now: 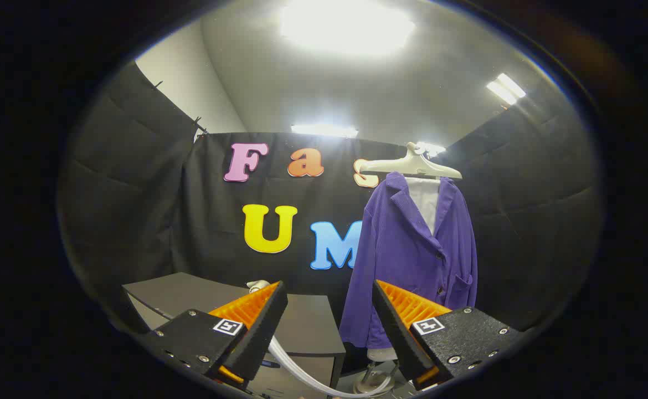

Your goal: Iron the clothes twice with a garment steamer, once on the left side and once on the right side.

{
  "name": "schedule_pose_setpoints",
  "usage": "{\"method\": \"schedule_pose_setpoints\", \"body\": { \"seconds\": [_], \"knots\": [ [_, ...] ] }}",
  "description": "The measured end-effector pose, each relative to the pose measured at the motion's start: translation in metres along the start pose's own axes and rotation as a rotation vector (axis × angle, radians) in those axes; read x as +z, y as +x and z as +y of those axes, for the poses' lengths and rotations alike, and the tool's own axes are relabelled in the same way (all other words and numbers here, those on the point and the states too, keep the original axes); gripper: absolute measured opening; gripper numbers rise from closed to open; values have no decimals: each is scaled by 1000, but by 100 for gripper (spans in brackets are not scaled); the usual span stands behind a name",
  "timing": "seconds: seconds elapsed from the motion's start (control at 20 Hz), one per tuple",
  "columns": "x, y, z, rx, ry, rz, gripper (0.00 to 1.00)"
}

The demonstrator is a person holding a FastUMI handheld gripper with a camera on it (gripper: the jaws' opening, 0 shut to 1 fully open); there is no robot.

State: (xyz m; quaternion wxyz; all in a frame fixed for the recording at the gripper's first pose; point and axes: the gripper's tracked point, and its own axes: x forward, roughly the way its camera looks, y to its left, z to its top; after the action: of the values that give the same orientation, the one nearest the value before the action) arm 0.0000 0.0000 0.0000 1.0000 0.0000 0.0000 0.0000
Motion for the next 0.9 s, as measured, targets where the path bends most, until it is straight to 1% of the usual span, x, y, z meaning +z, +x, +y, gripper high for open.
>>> {"method": "schedule_pose_setpoints", "body": {
  "seconds": [0.15,0.3,0.4,0.5,0.6,0.7,0.9],
  "knots": [
    [2,-3,-6,28,-29,1,95],
    [6,-7,-18,28,-53,3,95],
    [13,-11,-14,60,-21,1,95],
    [17,-13,-18,87,-10,17,95],
    [28,-18,-22,110,2,3,95],
    [33,-24,-21,158,1,3,95],
    [35,-48,-37,213,-15,29,95]
  ]
}}
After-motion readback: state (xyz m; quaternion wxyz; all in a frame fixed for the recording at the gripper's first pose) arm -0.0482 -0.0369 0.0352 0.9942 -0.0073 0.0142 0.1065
